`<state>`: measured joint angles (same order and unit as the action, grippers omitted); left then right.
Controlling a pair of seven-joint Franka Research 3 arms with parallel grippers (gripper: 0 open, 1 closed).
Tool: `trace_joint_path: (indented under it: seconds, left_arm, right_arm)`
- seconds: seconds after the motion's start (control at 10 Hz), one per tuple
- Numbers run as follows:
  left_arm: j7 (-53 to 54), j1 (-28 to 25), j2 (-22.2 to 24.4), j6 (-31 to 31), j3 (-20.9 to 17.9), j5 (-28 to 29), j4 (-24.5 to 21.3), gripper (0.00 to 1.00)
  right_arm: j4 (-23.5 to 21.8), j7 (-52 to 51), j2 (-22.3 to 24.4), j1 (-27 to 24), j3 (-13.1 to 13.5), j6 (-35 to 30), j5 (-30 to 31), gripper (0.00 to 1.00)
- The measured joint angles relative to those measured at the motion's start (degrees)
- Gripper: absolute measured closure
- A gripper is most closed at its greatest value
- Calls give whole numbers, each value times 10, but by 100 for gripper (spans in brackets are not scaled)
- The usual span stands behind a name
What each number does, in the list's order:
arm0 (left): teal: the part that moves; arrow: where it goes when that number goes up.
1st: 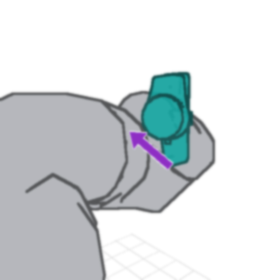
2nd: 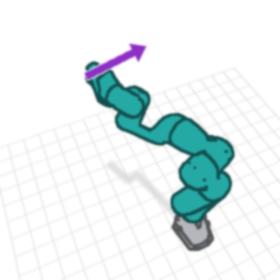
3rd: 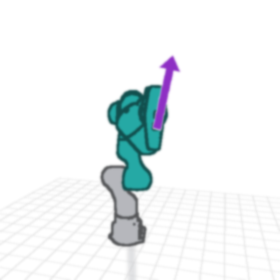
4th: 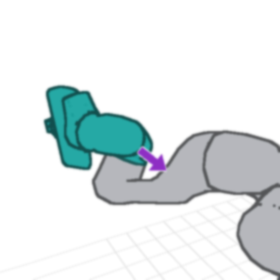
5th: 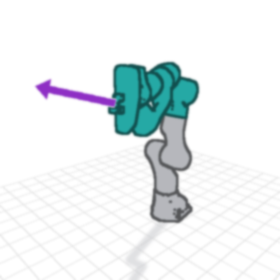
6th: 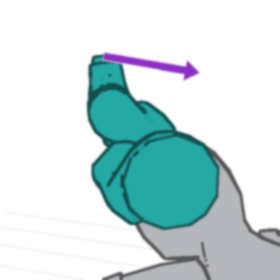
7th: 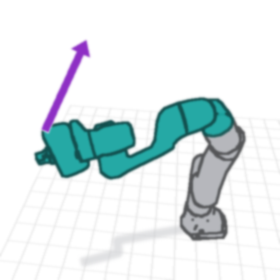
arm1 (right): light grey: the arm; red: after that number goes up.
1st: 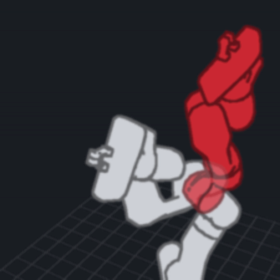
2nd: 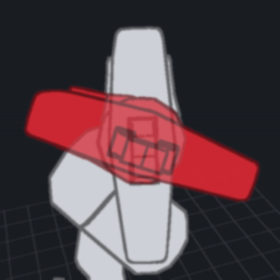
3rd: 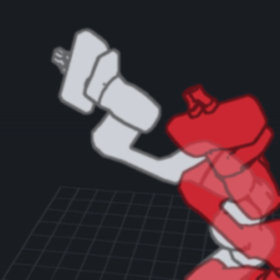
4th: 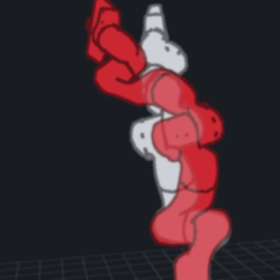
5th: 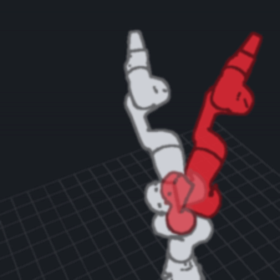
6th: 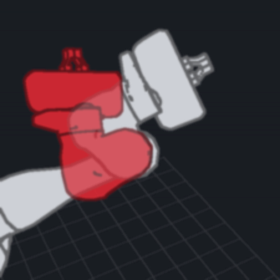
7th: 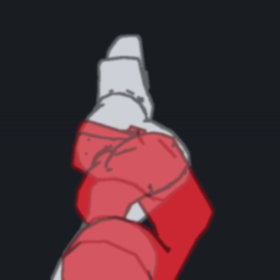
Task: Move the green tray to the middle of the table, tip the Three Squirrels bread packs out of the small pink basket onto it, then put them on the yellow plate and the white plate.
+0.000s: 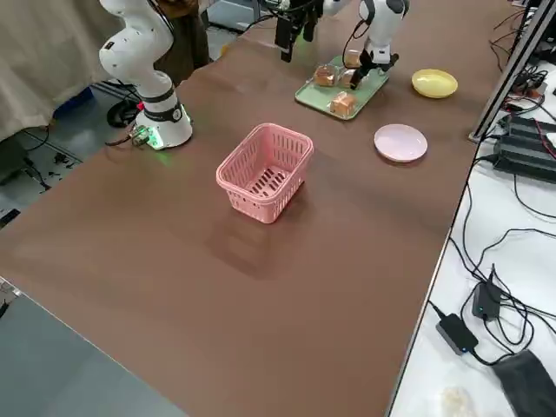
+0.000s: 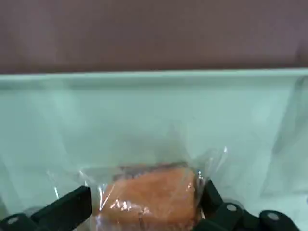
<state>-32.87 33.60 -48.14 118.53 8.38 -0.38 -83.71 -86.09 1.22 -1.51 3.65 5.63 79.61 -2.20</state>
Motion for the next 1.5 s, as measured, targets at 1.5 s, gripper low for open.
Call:
trace_joint_path:
  seconds: [1.5]
  left_arm:
    - [127,-35,45,-64,-69,63,15,0]
  right_arm:
    - [0,0,-1,-3,1,0,0,2]
